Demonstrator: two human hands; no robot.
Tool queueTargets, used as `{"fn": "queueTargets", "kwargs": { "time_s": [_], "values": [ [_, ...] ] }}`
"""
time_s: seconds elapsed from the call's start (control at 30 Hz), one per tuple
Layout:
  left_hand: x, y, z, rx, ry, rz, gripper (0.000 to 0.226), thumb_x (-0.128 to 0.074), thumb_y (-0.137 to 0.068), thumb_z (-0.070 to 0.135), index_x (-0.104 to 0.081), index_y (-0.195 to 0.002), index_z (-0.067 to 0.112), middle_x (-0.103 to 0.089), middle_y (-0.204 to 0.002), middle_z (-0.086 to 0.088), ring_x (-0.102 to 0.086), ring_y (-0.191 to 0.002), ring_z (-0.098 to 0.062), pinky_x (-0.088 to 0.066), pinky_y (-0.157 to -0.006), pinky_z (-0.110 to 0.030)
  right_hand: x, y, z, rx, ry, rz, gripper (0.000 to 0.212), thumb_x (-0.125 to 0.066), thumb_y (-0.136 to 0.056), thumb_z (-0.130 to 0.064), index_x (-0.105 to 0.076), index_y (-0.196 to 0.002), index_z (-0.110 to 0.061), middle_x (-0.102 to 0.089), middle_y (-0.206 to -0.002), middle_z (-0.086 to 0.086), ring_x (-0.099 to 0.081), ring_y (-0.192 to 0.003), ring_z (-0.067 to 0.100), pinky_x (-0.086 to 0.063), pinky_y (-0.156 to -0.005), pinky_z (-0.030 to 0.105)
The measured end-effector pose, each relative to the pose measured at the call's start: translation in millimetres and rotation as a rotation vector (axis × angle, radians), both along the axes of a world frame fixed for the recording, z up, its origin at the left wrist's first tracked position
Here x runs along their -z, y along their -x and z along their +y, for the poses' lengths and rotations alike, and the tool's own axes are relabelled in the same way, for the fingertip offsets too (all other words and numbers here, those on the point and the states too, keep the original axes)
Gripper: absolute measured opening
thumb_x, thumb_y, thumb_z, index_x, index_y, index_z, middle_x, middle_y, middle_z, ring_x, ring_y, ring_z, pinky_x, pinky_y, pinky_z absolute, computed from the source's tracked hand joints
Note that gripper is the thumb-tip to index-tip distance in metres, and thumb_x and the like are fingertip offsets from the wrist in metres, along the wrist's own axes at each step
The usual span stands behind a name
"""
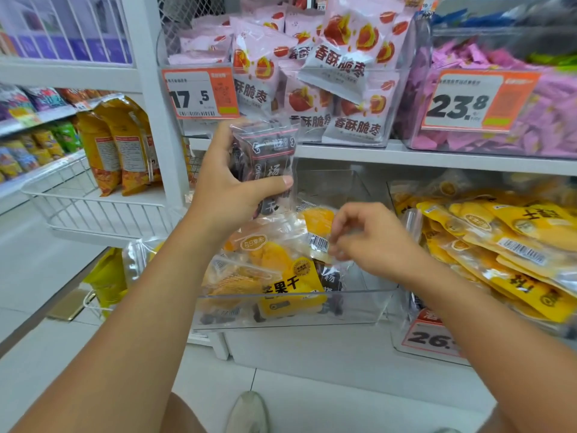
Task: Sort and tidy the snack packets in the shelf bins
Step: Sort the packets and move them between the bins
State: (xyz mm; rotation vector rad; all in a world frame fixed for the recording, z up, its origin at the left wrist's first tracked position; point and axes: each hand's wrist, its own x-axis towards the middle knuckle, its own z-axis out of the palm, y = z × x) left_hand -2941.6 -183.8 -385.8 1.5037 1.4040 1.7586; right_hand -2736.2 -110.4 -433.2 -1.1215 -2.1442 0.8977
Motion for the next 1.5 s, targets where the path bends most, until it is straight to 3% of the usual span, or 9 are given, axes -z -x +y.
{"fn": "queueTargets", "kwargs": {
  "time_s": [0.13,0.23,0.37,0.47,0.7,0.97,1.1,1.23,1.5],
  "values": [
    [1,-2,4,0.007,-0.005,-0.06,0.067,-0.085,-0.066,0.01,-0.051,-0.123,0.022,-0.069,-0.116,-0.004,-0.07,-0.105,-0.022,-0.058,-0.085,-0.054,-5,25,22,0.269,0.133,-0.119,0.042,-0.056,-0.098,-0.019,-0.044,-0.138,-0.009,-0.057,-0.125,0.007,-0.057,-0.105,0.024,-0.048,-0.084,0.035],
    [2,-5,4,0.012,0.0,-0.066,0.065,-0.083,-0.066,0.008,-0.052,-0.121,0.02,-0.069,-0.114,-0.006,-0.071,-0.103,-0.022,-0.061,-0.08,-0.048,4,36,33,0.349,0.425,-0.006,0.025,-0.053,-0.099,-0.012,-0.052,-0.122,-0.001,-0.057,-0.127,0.02,-0.056,-0.105,0.028,-0.052,-0.096,0.046],
    [2,-6,2,0.012,-0.005,-0.048,0.066,-0.083,-0.066,0.009,-0.051,-0.122,0.022,-0.069,-0.112,-0.004,-0.071,-0.101,-0.024,-0.06,-0.079,-0.054,16,41,37,0.237,0.403,0.061,0.023,-0.066,-0.091,-0.005,-0.069,-0.113,0.0,-0.064,-0.103,0.009,-0.055,-0.08,0.018,-0.044,-0.07,0.028],
    [2,-10,2,0.01,-0.02,0.019,0.067,-0.085,-0.067,0.011,-0.051,-0.123,0.022,-0.069,-0.114,-0.001,-0.069,-0.105,-0.021,-0.056,-0.087,-0.057,16,47,28,0.18,0.349,0.085,0.017,-0.076,-0.083,-0.001,-0.077,-0.087,-0.018,-0.072,-0.1,0.0,-0.065,-0.096,0.015,-0.047,-0.074,0.021],
    [3,-21,2,0.056,-0.026,0.021,0.061,-0.085,-0.069,0.01,-0.052,-0.118,0.026,-0.069,-0.108,0.004,-0.07,-0.101,-0.02,-0.058,-0.082,-0.056,13,37,27,0.171,0.222,-0.057,0.034,-0.052,-0.092,0.007,-0.078,-0.098,-0.014,-0.071,-0.119,0.005,-0.063,-0.114,0.019,-0.048,-0.092,0.027],
    [6,-41,16,-0.065,-0.14,0.372,0.066,-0.091,-0.065,0.014,-0.052,-0.116,0.032,-0.048,-0.123,-0.003,-0.056,-0.105,0.005,-0.047,-0.084,-0.01,-38,-22,-4,-0.326,0.224,0.609,0.064,-0.074,-0.076,-0.002,-0.055,-0.132,-0.027,-0.061,-0.128,0.01,-0.07,-0.101,0.031,-0.061,-0.077,0.048],
    [5,-60,24,-0.035,-0.162,0.482,0.07,-0.09,-0.06,0.015,-0.051,-0.115,0.033,-0.046,-0.121,0.0,-0.056,-0.101,0.002,-0.047,-0.081,-0.012,-39,-23,-5,-0.172,0.074,0.589,0.051,-0.092,-0.061,-0.017,-0.056,-0.096,-0.021,-0.067,-0.106,0.014,-0.072,-0.086,0.034,-0.059,-0.071,0.06],
    [4,-65,28,0.167,-0.02,0.403,0.079,-0.092,-0.055,0.031,-0.05,-0.122,0.032,-0.055,-0.124,-0.002,-0.065,-0.106,-0.014,-0.057,-0.088,-0.036,-43,-34,-6,-0.204,0.106,0.635,0.04,-0.081,-0.068,0.001,-0.048,-0.088,-0.007,-0.07,-0.087,0.02,-0.072,-0.076,0.027,-0.062,-0.059,0.042],
    [2,-55,35,0.418,0.038,0.017,0.041,-0.075,-0.073,0.013,-0.059,-0.11,0.02,-0.072,-0.099,0.015,-0.067,-0.098,-0.004,-0.053,-0.082,-0.02,-44,-58,-2,-0.174,0.198,0.692,0.038,-0.073,-0.075,-0.007,-0.047,-0.101,0.001,-0.072,-0.091,0.01,-0.074,-0.076,0.03,-0.061,-0.053,0.037]
  ]
}}
